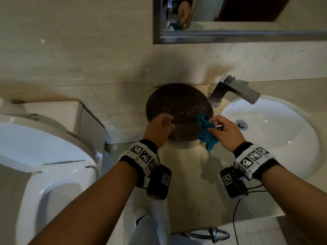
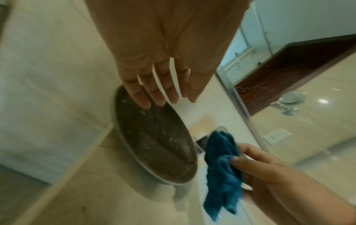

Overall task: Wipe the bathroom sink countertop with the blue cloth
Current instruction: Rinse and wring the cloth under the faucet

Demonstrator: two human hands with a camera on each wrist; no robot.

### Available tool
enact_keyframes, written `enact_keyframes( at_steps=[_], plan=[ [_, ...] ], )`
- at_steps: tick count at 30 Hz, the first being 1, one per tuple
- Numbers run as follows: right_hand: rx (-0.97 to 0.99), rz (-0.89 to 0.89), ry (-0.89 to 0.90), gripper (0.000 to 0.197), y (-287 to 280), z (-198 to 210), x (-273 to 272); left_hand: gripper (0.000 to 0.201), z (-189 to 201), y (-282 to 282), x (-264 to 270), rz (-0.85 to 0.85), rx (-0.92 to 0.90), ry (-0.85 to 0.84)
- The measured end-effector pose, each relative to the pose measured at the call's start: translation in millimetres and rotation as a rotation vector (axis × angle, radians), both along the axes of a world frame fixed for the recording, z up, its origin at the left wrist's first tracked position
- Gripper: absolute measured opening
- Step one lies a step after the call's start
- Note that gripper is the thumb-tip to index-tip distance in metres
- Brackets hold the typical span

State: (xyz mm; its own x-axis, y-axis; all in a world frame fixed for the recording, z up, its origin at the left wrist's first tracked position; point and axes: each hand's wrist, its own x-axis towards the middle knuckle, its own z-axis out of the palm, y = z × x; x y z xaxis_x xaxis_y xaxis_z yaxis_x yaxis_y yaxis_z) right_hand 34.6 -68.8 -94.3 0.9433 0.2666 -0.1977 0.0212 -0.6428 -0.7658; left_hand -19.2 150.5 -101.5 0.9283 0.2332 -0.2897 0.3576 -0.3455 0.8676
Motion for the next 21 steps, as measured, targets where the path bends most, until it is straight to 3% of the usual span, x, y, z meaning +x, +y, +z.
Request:
enact_keyframes(
  at_steps=[3, 7, 11, 17, 21],
  plan=[
    [0.028, 0.003, -0.017, 0.024, 9.1, 25.6, -8.1, 0.028, 31.8, -14.7, -5.4, -0.16, -0.119, 0.045],
    [0.069, 0.019, -0.034, 0.023, 20.6, 52.7, -22.9, 0.034, 60.9, -21.2, -9.3, -0.143, -0.203, 0.036],
    [0.08, 0.036, -0.061, 0.022, 30.2, 75.1, -32.4, 0.04, 76.8, -28.8, -8.2, -0.227, -0.125, -0.008],
    [0.047, 0.092, -0.097, 0.007, 35.2, 91.4, -38.5, 0.024, 83.2, -24.3, -7.1, -0.141, 0.008, -0.153],
    [0.049, 0.071, -0.098, 0.017, 27.4, 93.9, -38.3, 0.018, 80.4, -11.9, -6.4, -0.16, 0.072, -0.172]
  ],
)
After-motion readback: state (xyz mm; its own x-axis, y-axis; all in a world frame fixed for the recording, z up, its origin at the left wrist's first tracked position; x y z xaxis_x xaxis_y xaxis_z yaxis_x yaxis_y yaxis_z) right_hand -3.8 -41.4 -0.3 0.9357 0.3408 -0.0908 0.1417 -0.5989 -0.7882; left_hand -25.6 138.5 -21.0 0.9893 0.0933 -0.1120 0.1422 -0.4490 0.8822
